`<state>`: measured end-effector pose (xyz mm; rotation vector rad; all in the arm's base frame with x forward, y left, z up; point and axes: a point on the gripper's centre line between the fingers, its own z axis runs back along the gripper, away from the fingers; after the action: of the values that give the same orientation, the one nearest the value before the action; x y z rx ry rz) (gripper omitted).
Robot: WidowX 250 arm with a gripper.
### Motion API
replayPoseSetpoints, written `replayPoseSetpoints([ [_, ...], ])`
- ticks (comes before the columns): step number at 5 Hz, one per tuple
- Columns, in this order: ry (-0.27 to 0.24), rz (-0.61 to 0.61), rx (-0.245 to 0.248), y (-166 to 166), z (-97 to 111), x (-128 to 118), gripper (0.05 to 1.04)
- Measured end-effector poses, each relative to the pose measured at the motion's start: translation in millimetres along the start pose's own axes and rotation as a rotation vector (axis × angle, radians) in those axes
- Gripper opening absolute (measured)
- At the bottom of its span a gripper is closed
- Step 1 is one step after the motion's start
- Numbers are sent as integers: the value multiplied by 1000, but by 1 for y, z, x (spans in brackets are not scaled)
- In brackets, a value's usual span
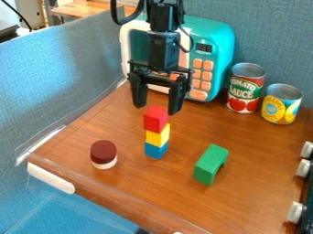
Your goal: Remove the red cube and put it on top of the green arch
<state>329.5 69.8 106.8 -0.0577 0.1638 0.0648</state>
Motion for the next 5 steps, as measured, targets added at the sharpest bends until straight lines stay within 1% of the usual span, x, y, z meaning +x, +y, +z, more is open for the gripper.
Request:
replayPoseSetpoints([
  [1, 36, -2, -8, 4, -4, 0, 1001],
  [2, 51, 8, -11, 6, -7, 1, 1001],
  [3, 83, 13, -14, 7, -17, 3, 1001],
  [4, 88, 17, -13, 7, -20, 4, 1001],
  [5, 90, 22, -8, 8, -24, 6, 960],
])
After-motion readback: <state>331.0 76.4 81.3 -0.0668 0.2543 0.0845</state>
